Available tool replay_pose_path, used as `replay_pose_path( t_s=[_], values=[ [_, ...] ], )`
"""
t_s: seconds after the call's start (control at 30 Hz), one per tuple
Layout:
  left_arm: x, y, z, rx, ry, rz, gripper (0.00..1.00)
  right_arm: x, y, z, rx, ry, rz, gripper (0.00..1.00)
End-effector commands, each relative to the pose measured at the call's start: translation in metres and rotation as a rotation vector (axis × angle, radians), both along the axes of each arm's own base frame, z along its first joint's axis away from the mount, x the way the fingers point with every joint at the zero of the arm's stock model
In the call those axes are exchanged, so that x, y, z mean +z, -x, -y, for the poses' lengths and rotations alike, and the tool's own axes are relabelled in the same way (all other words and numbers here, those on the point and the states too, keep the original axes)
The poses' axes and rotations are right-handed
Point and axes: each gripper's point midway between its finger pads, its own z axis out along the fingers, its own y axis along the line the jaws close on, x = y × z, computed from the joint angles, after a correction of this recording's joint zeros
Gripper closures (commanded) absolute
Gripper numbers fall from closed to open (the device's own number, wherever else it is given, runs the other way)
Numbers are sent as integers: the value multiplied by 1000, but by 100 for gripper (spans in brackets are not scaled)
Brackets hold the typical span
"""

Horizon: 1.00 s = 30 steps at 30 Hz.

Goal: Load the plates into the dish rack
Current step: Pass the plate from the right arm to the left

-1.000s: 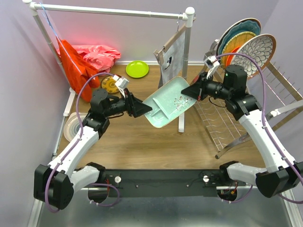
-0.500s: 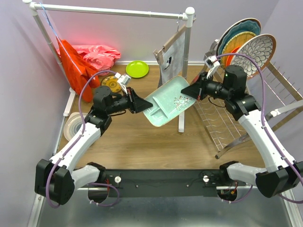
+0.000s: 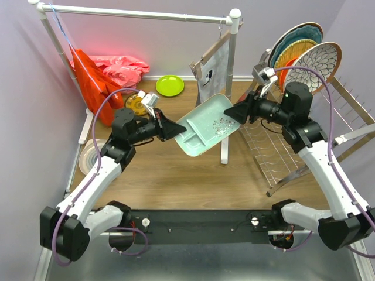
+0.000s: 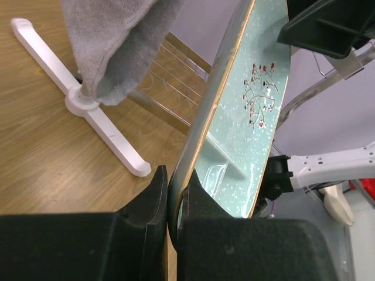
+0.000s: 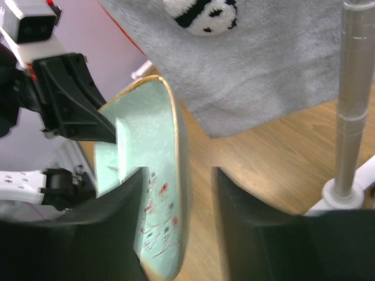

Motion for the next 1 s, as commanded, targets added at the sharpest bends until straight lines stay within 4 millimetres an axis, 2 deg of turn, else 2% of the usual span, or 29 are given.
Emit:
replay_pose_path(
  t_s=[0.0, 0.07, 0.17, 0.27, 0.3, 0.33, 0.4, 0.43, 0.47, 0.5, 0.53, 0.6, 0.63, 0.67, 0.73, 0.77, 0.8, 0.83, 0.87, 0.93, 0.97],
  values=[
    [40, 3, -14, 85, 34, 166, 100, 33, 11, 4, 24, -18, 161, 23],
    [43, 5, -17, 99, 31, 185, 100, 39, 12, 6, 15, -12, 188, 10],
    [48, 9, -22, 110, 23, 216, 100, 54, 18, 9, 30, 12, 279, 7],
    [58, 13, -28, 132, 11, 268, 100, 86, 30, 11, 68, 43, 425, 5],
    [62, 14, -30, 138, 8, 284, 100, 106, 33, 15, 57, 55, 504, 5],
    [63, 14, -32, 149, 1, 288, 100, 116, 34, 17, 44, 58, 532, 5],
    [77, 17, -34, 157, 0, 334, 100, 137, 28, 28, -22, 96, 618, 4],
    [81, 17, -35, 161, -3, 346, 100, 158, 30, 33, -55, 94, 670, 4],
    [93, 17, -37, 169, 1, 372, 100, 171, 29, 37, -87, 96, 701, 4],
    [98, 17, -37, 173, -6, 394, 100, 183, 23, 47, -162, 100, 714, 4],
    [103, 16, -38, 180, -10, 402, 100, 208, 28, 54, -211, 82, 762, 4],
    [124, 14, -39, 190, -5, 448, 100, 227, 15, 72, -343, 80, 771, 5],
    [131, 13, -39, 192, -4, 458, 100, 237, 14, 78, -384, 78, 788, 5],
    [147, 14, -39, 196, 7, 490, 100, 250, 13, 87, -432, 71, 810, 5],
    [156, 9, -33, 185, 4, 507, 100, 267, 8, 106, -555, 65, 826, 5],
    [174, 11, -31, 185, 17, 539, 100, 281, 12, 116, -598, 56, 850, 5],
    [175, 4, -26, 180, 11, 533, 100, 284, 6, 124, -651, 67, 850, 5],
    [180, 6, -20, 166, 12, 544, 100, 290, 6, 130, -684, 63, 860, 5],
    [199, 9, -18, 169, 30, 580, 100, 295, 6, 138, -720, 62, 866, 5],
    [206, 5, -1, 156, 33, 578, 100, 306, 6, 160, -838, 37, 865, 4],
    [225, 10, 3, 155, 50, 623, 100, 309, 6, 169, -885, 29, 865, 3]
  ],
)
